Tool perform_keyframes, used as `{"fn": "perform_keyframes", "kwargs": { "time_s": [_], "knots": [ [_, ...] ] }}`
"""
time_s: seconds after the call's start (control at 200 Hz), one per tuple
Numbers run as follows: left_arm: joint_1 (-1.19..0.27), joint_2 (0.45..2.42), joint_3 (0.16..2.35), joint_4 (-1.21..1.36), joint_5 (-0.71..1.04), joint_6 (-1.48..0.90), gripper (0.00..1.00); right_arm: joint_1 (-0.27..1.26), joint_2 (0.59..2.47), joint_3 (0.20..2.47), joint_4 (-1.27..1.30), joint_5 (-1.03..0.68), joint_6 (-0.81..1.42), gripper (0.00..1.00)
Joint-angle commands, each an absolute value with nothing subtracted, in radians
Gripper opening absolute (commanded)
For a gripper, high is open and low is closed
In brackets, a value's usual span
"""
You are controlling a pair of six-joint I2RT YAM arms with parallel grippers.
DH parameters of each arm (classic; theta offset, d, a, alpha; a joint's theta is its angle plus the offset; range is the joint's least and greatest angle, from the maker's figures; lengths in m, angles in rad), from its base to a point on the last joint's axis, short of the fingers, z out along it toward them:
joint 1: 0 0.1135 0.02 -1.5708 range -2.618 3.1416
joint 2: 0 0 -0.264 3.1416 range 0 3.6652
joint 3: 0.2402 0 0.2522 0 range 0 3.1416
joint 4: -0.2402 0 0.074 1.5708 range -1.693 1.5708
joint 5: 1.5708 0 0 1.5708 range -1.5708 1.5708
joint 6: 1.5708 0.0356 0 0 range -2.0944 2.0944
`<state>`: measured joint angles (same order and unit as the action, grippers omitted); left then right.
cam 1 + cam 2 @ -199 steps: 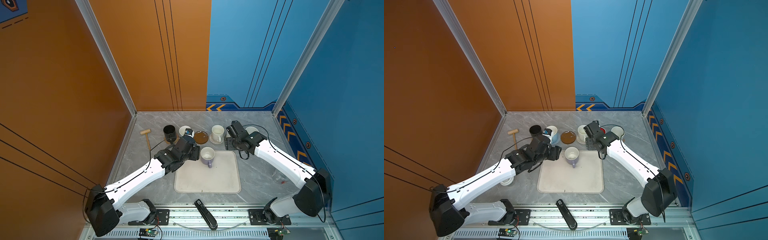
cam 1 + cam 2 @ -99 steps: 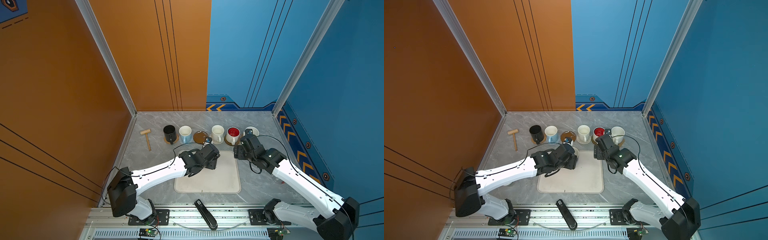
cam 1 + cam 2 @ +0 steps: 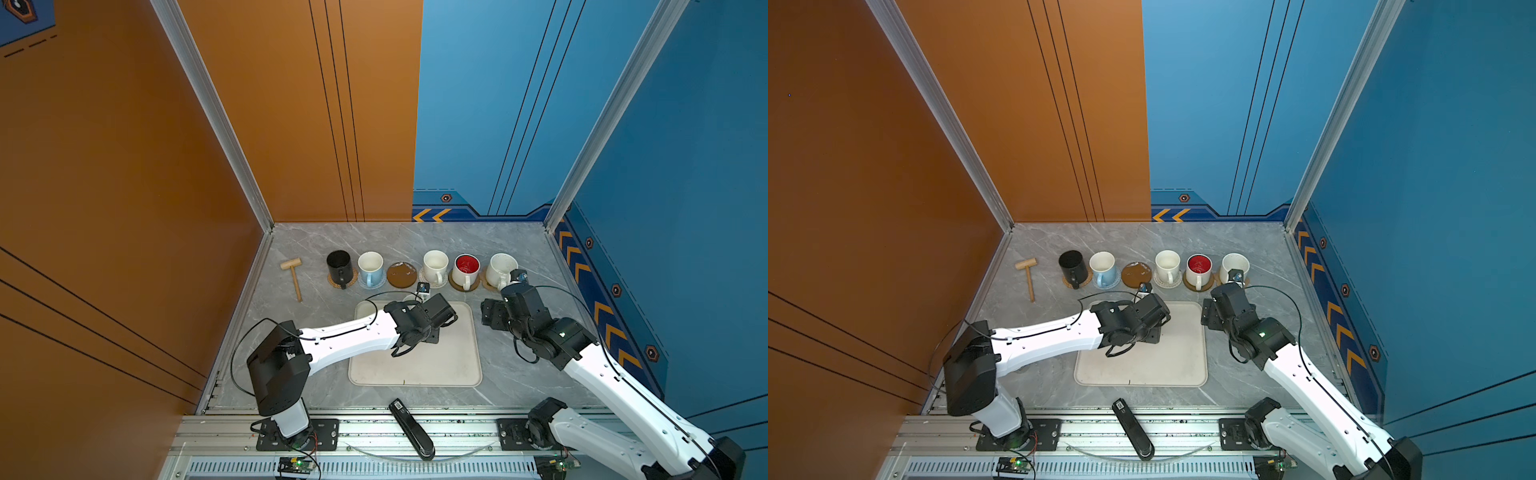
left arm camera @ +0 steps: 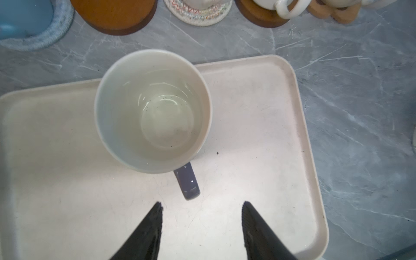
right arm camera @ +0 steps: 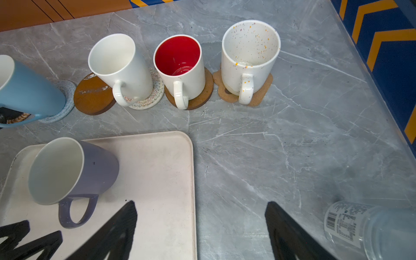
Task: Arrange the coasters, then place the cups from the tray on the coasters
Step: 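Move left gripper over the lilac mug on the tray while right gripper withdraws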
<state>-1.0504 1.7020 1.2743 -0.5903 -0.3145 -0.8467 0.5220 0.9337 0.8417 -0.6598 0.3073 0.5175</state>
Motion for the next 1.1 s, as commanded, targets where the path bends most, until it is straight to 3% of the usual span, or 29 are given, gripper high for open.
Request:
{"fn": "perform_keyframes", "kwargs": {
  "time_s": [0.0,0.721,0.871,1.096],
  "knots": [
    [-1.057,1.744,1.305,-0.649,-0.322,-0.912,0.56,0.51,0.93,0.83,-0.636,0.283,0.524,0.88],
    [-1.011,1.839,1.353,-0.669,-0.354,-0.921,0.48,0.445,0.947,0.81,-0.611,0.215,0.501,0.88],
    [-0.993,1.847,1.362,-0.67,-0.354,-0.907,0.4,0.439,0.947,0.816,-0.61,0.187,0.503,0.89],
    [-0.981,1.841,1.343,-0.687,-0.361,-0.897,0.37,0.439,0.942,0.809,-0.611,0.18,0.505,0.88]
  ]
}}
